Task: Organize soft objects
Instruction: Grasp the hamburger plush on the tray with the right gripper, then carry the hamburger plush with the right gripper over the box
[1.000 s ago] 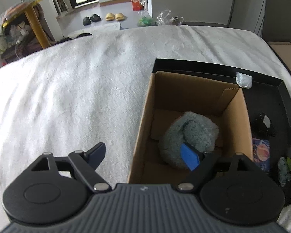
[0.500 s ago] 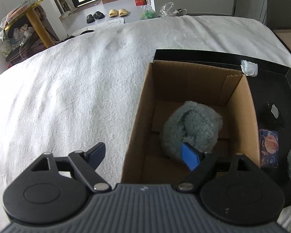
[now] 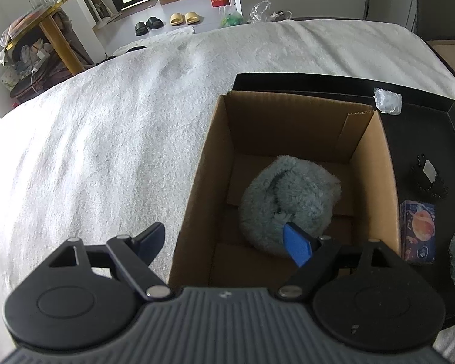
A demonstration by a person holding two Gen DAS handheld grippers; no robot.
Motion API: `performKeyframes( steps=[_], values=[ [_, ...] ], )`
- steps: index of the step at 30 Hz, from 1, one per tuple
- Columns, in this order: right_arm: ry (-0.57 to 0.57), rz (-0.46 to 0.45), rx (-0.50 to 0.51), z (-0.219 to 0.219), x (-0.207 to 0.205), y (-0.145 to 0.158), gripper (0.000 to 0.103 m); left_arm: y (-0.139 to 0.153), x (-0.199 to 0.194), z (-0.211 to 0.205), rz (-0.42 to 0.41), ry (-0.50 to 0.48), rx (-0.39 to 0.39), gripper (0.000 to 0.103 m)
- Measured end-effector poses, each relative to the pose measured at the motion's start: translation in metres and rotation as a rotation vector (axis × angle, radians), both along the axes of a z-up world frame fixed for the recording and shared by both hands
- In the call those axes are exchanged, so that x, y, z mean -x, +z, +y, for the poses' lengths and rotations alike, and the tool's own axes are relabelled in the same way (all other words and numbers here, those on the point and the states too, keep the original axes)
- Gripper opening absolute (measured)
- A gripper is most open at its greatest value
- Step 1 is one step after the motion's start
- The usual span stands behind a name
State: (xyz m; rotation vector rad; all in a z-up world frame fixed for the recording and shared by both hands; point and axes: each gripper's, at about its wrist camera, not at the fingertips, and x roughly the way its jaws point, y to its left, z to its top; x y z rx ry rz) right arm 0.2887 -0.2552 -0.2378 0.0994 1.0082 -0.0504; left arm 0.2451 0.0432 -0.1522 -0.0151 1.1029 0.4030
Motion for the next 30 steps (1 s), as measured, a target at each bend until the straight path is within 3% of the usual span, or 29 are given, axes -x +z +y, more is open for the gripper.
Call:
performKeyframes(
  steps=[4,10,30],
  values=[
    [-0.008,-0.029,0.011,0.0,0.001,0.003,0.032,0.001,0.001,-0.001,-0.002,0.0,0.003,0.084],
    [0.01,-0.073,-0.004,0.005,0.004,0.013,0.024,0.004,0.003,0.005,-0.012,0.003,0.018,0.084],
    [0.182,-0.195,-0.187,0.043,0.023,0.069,0.023,0.016,0.023,0.027,-0.064,-0.02,0.077,0.083]
  ],
)
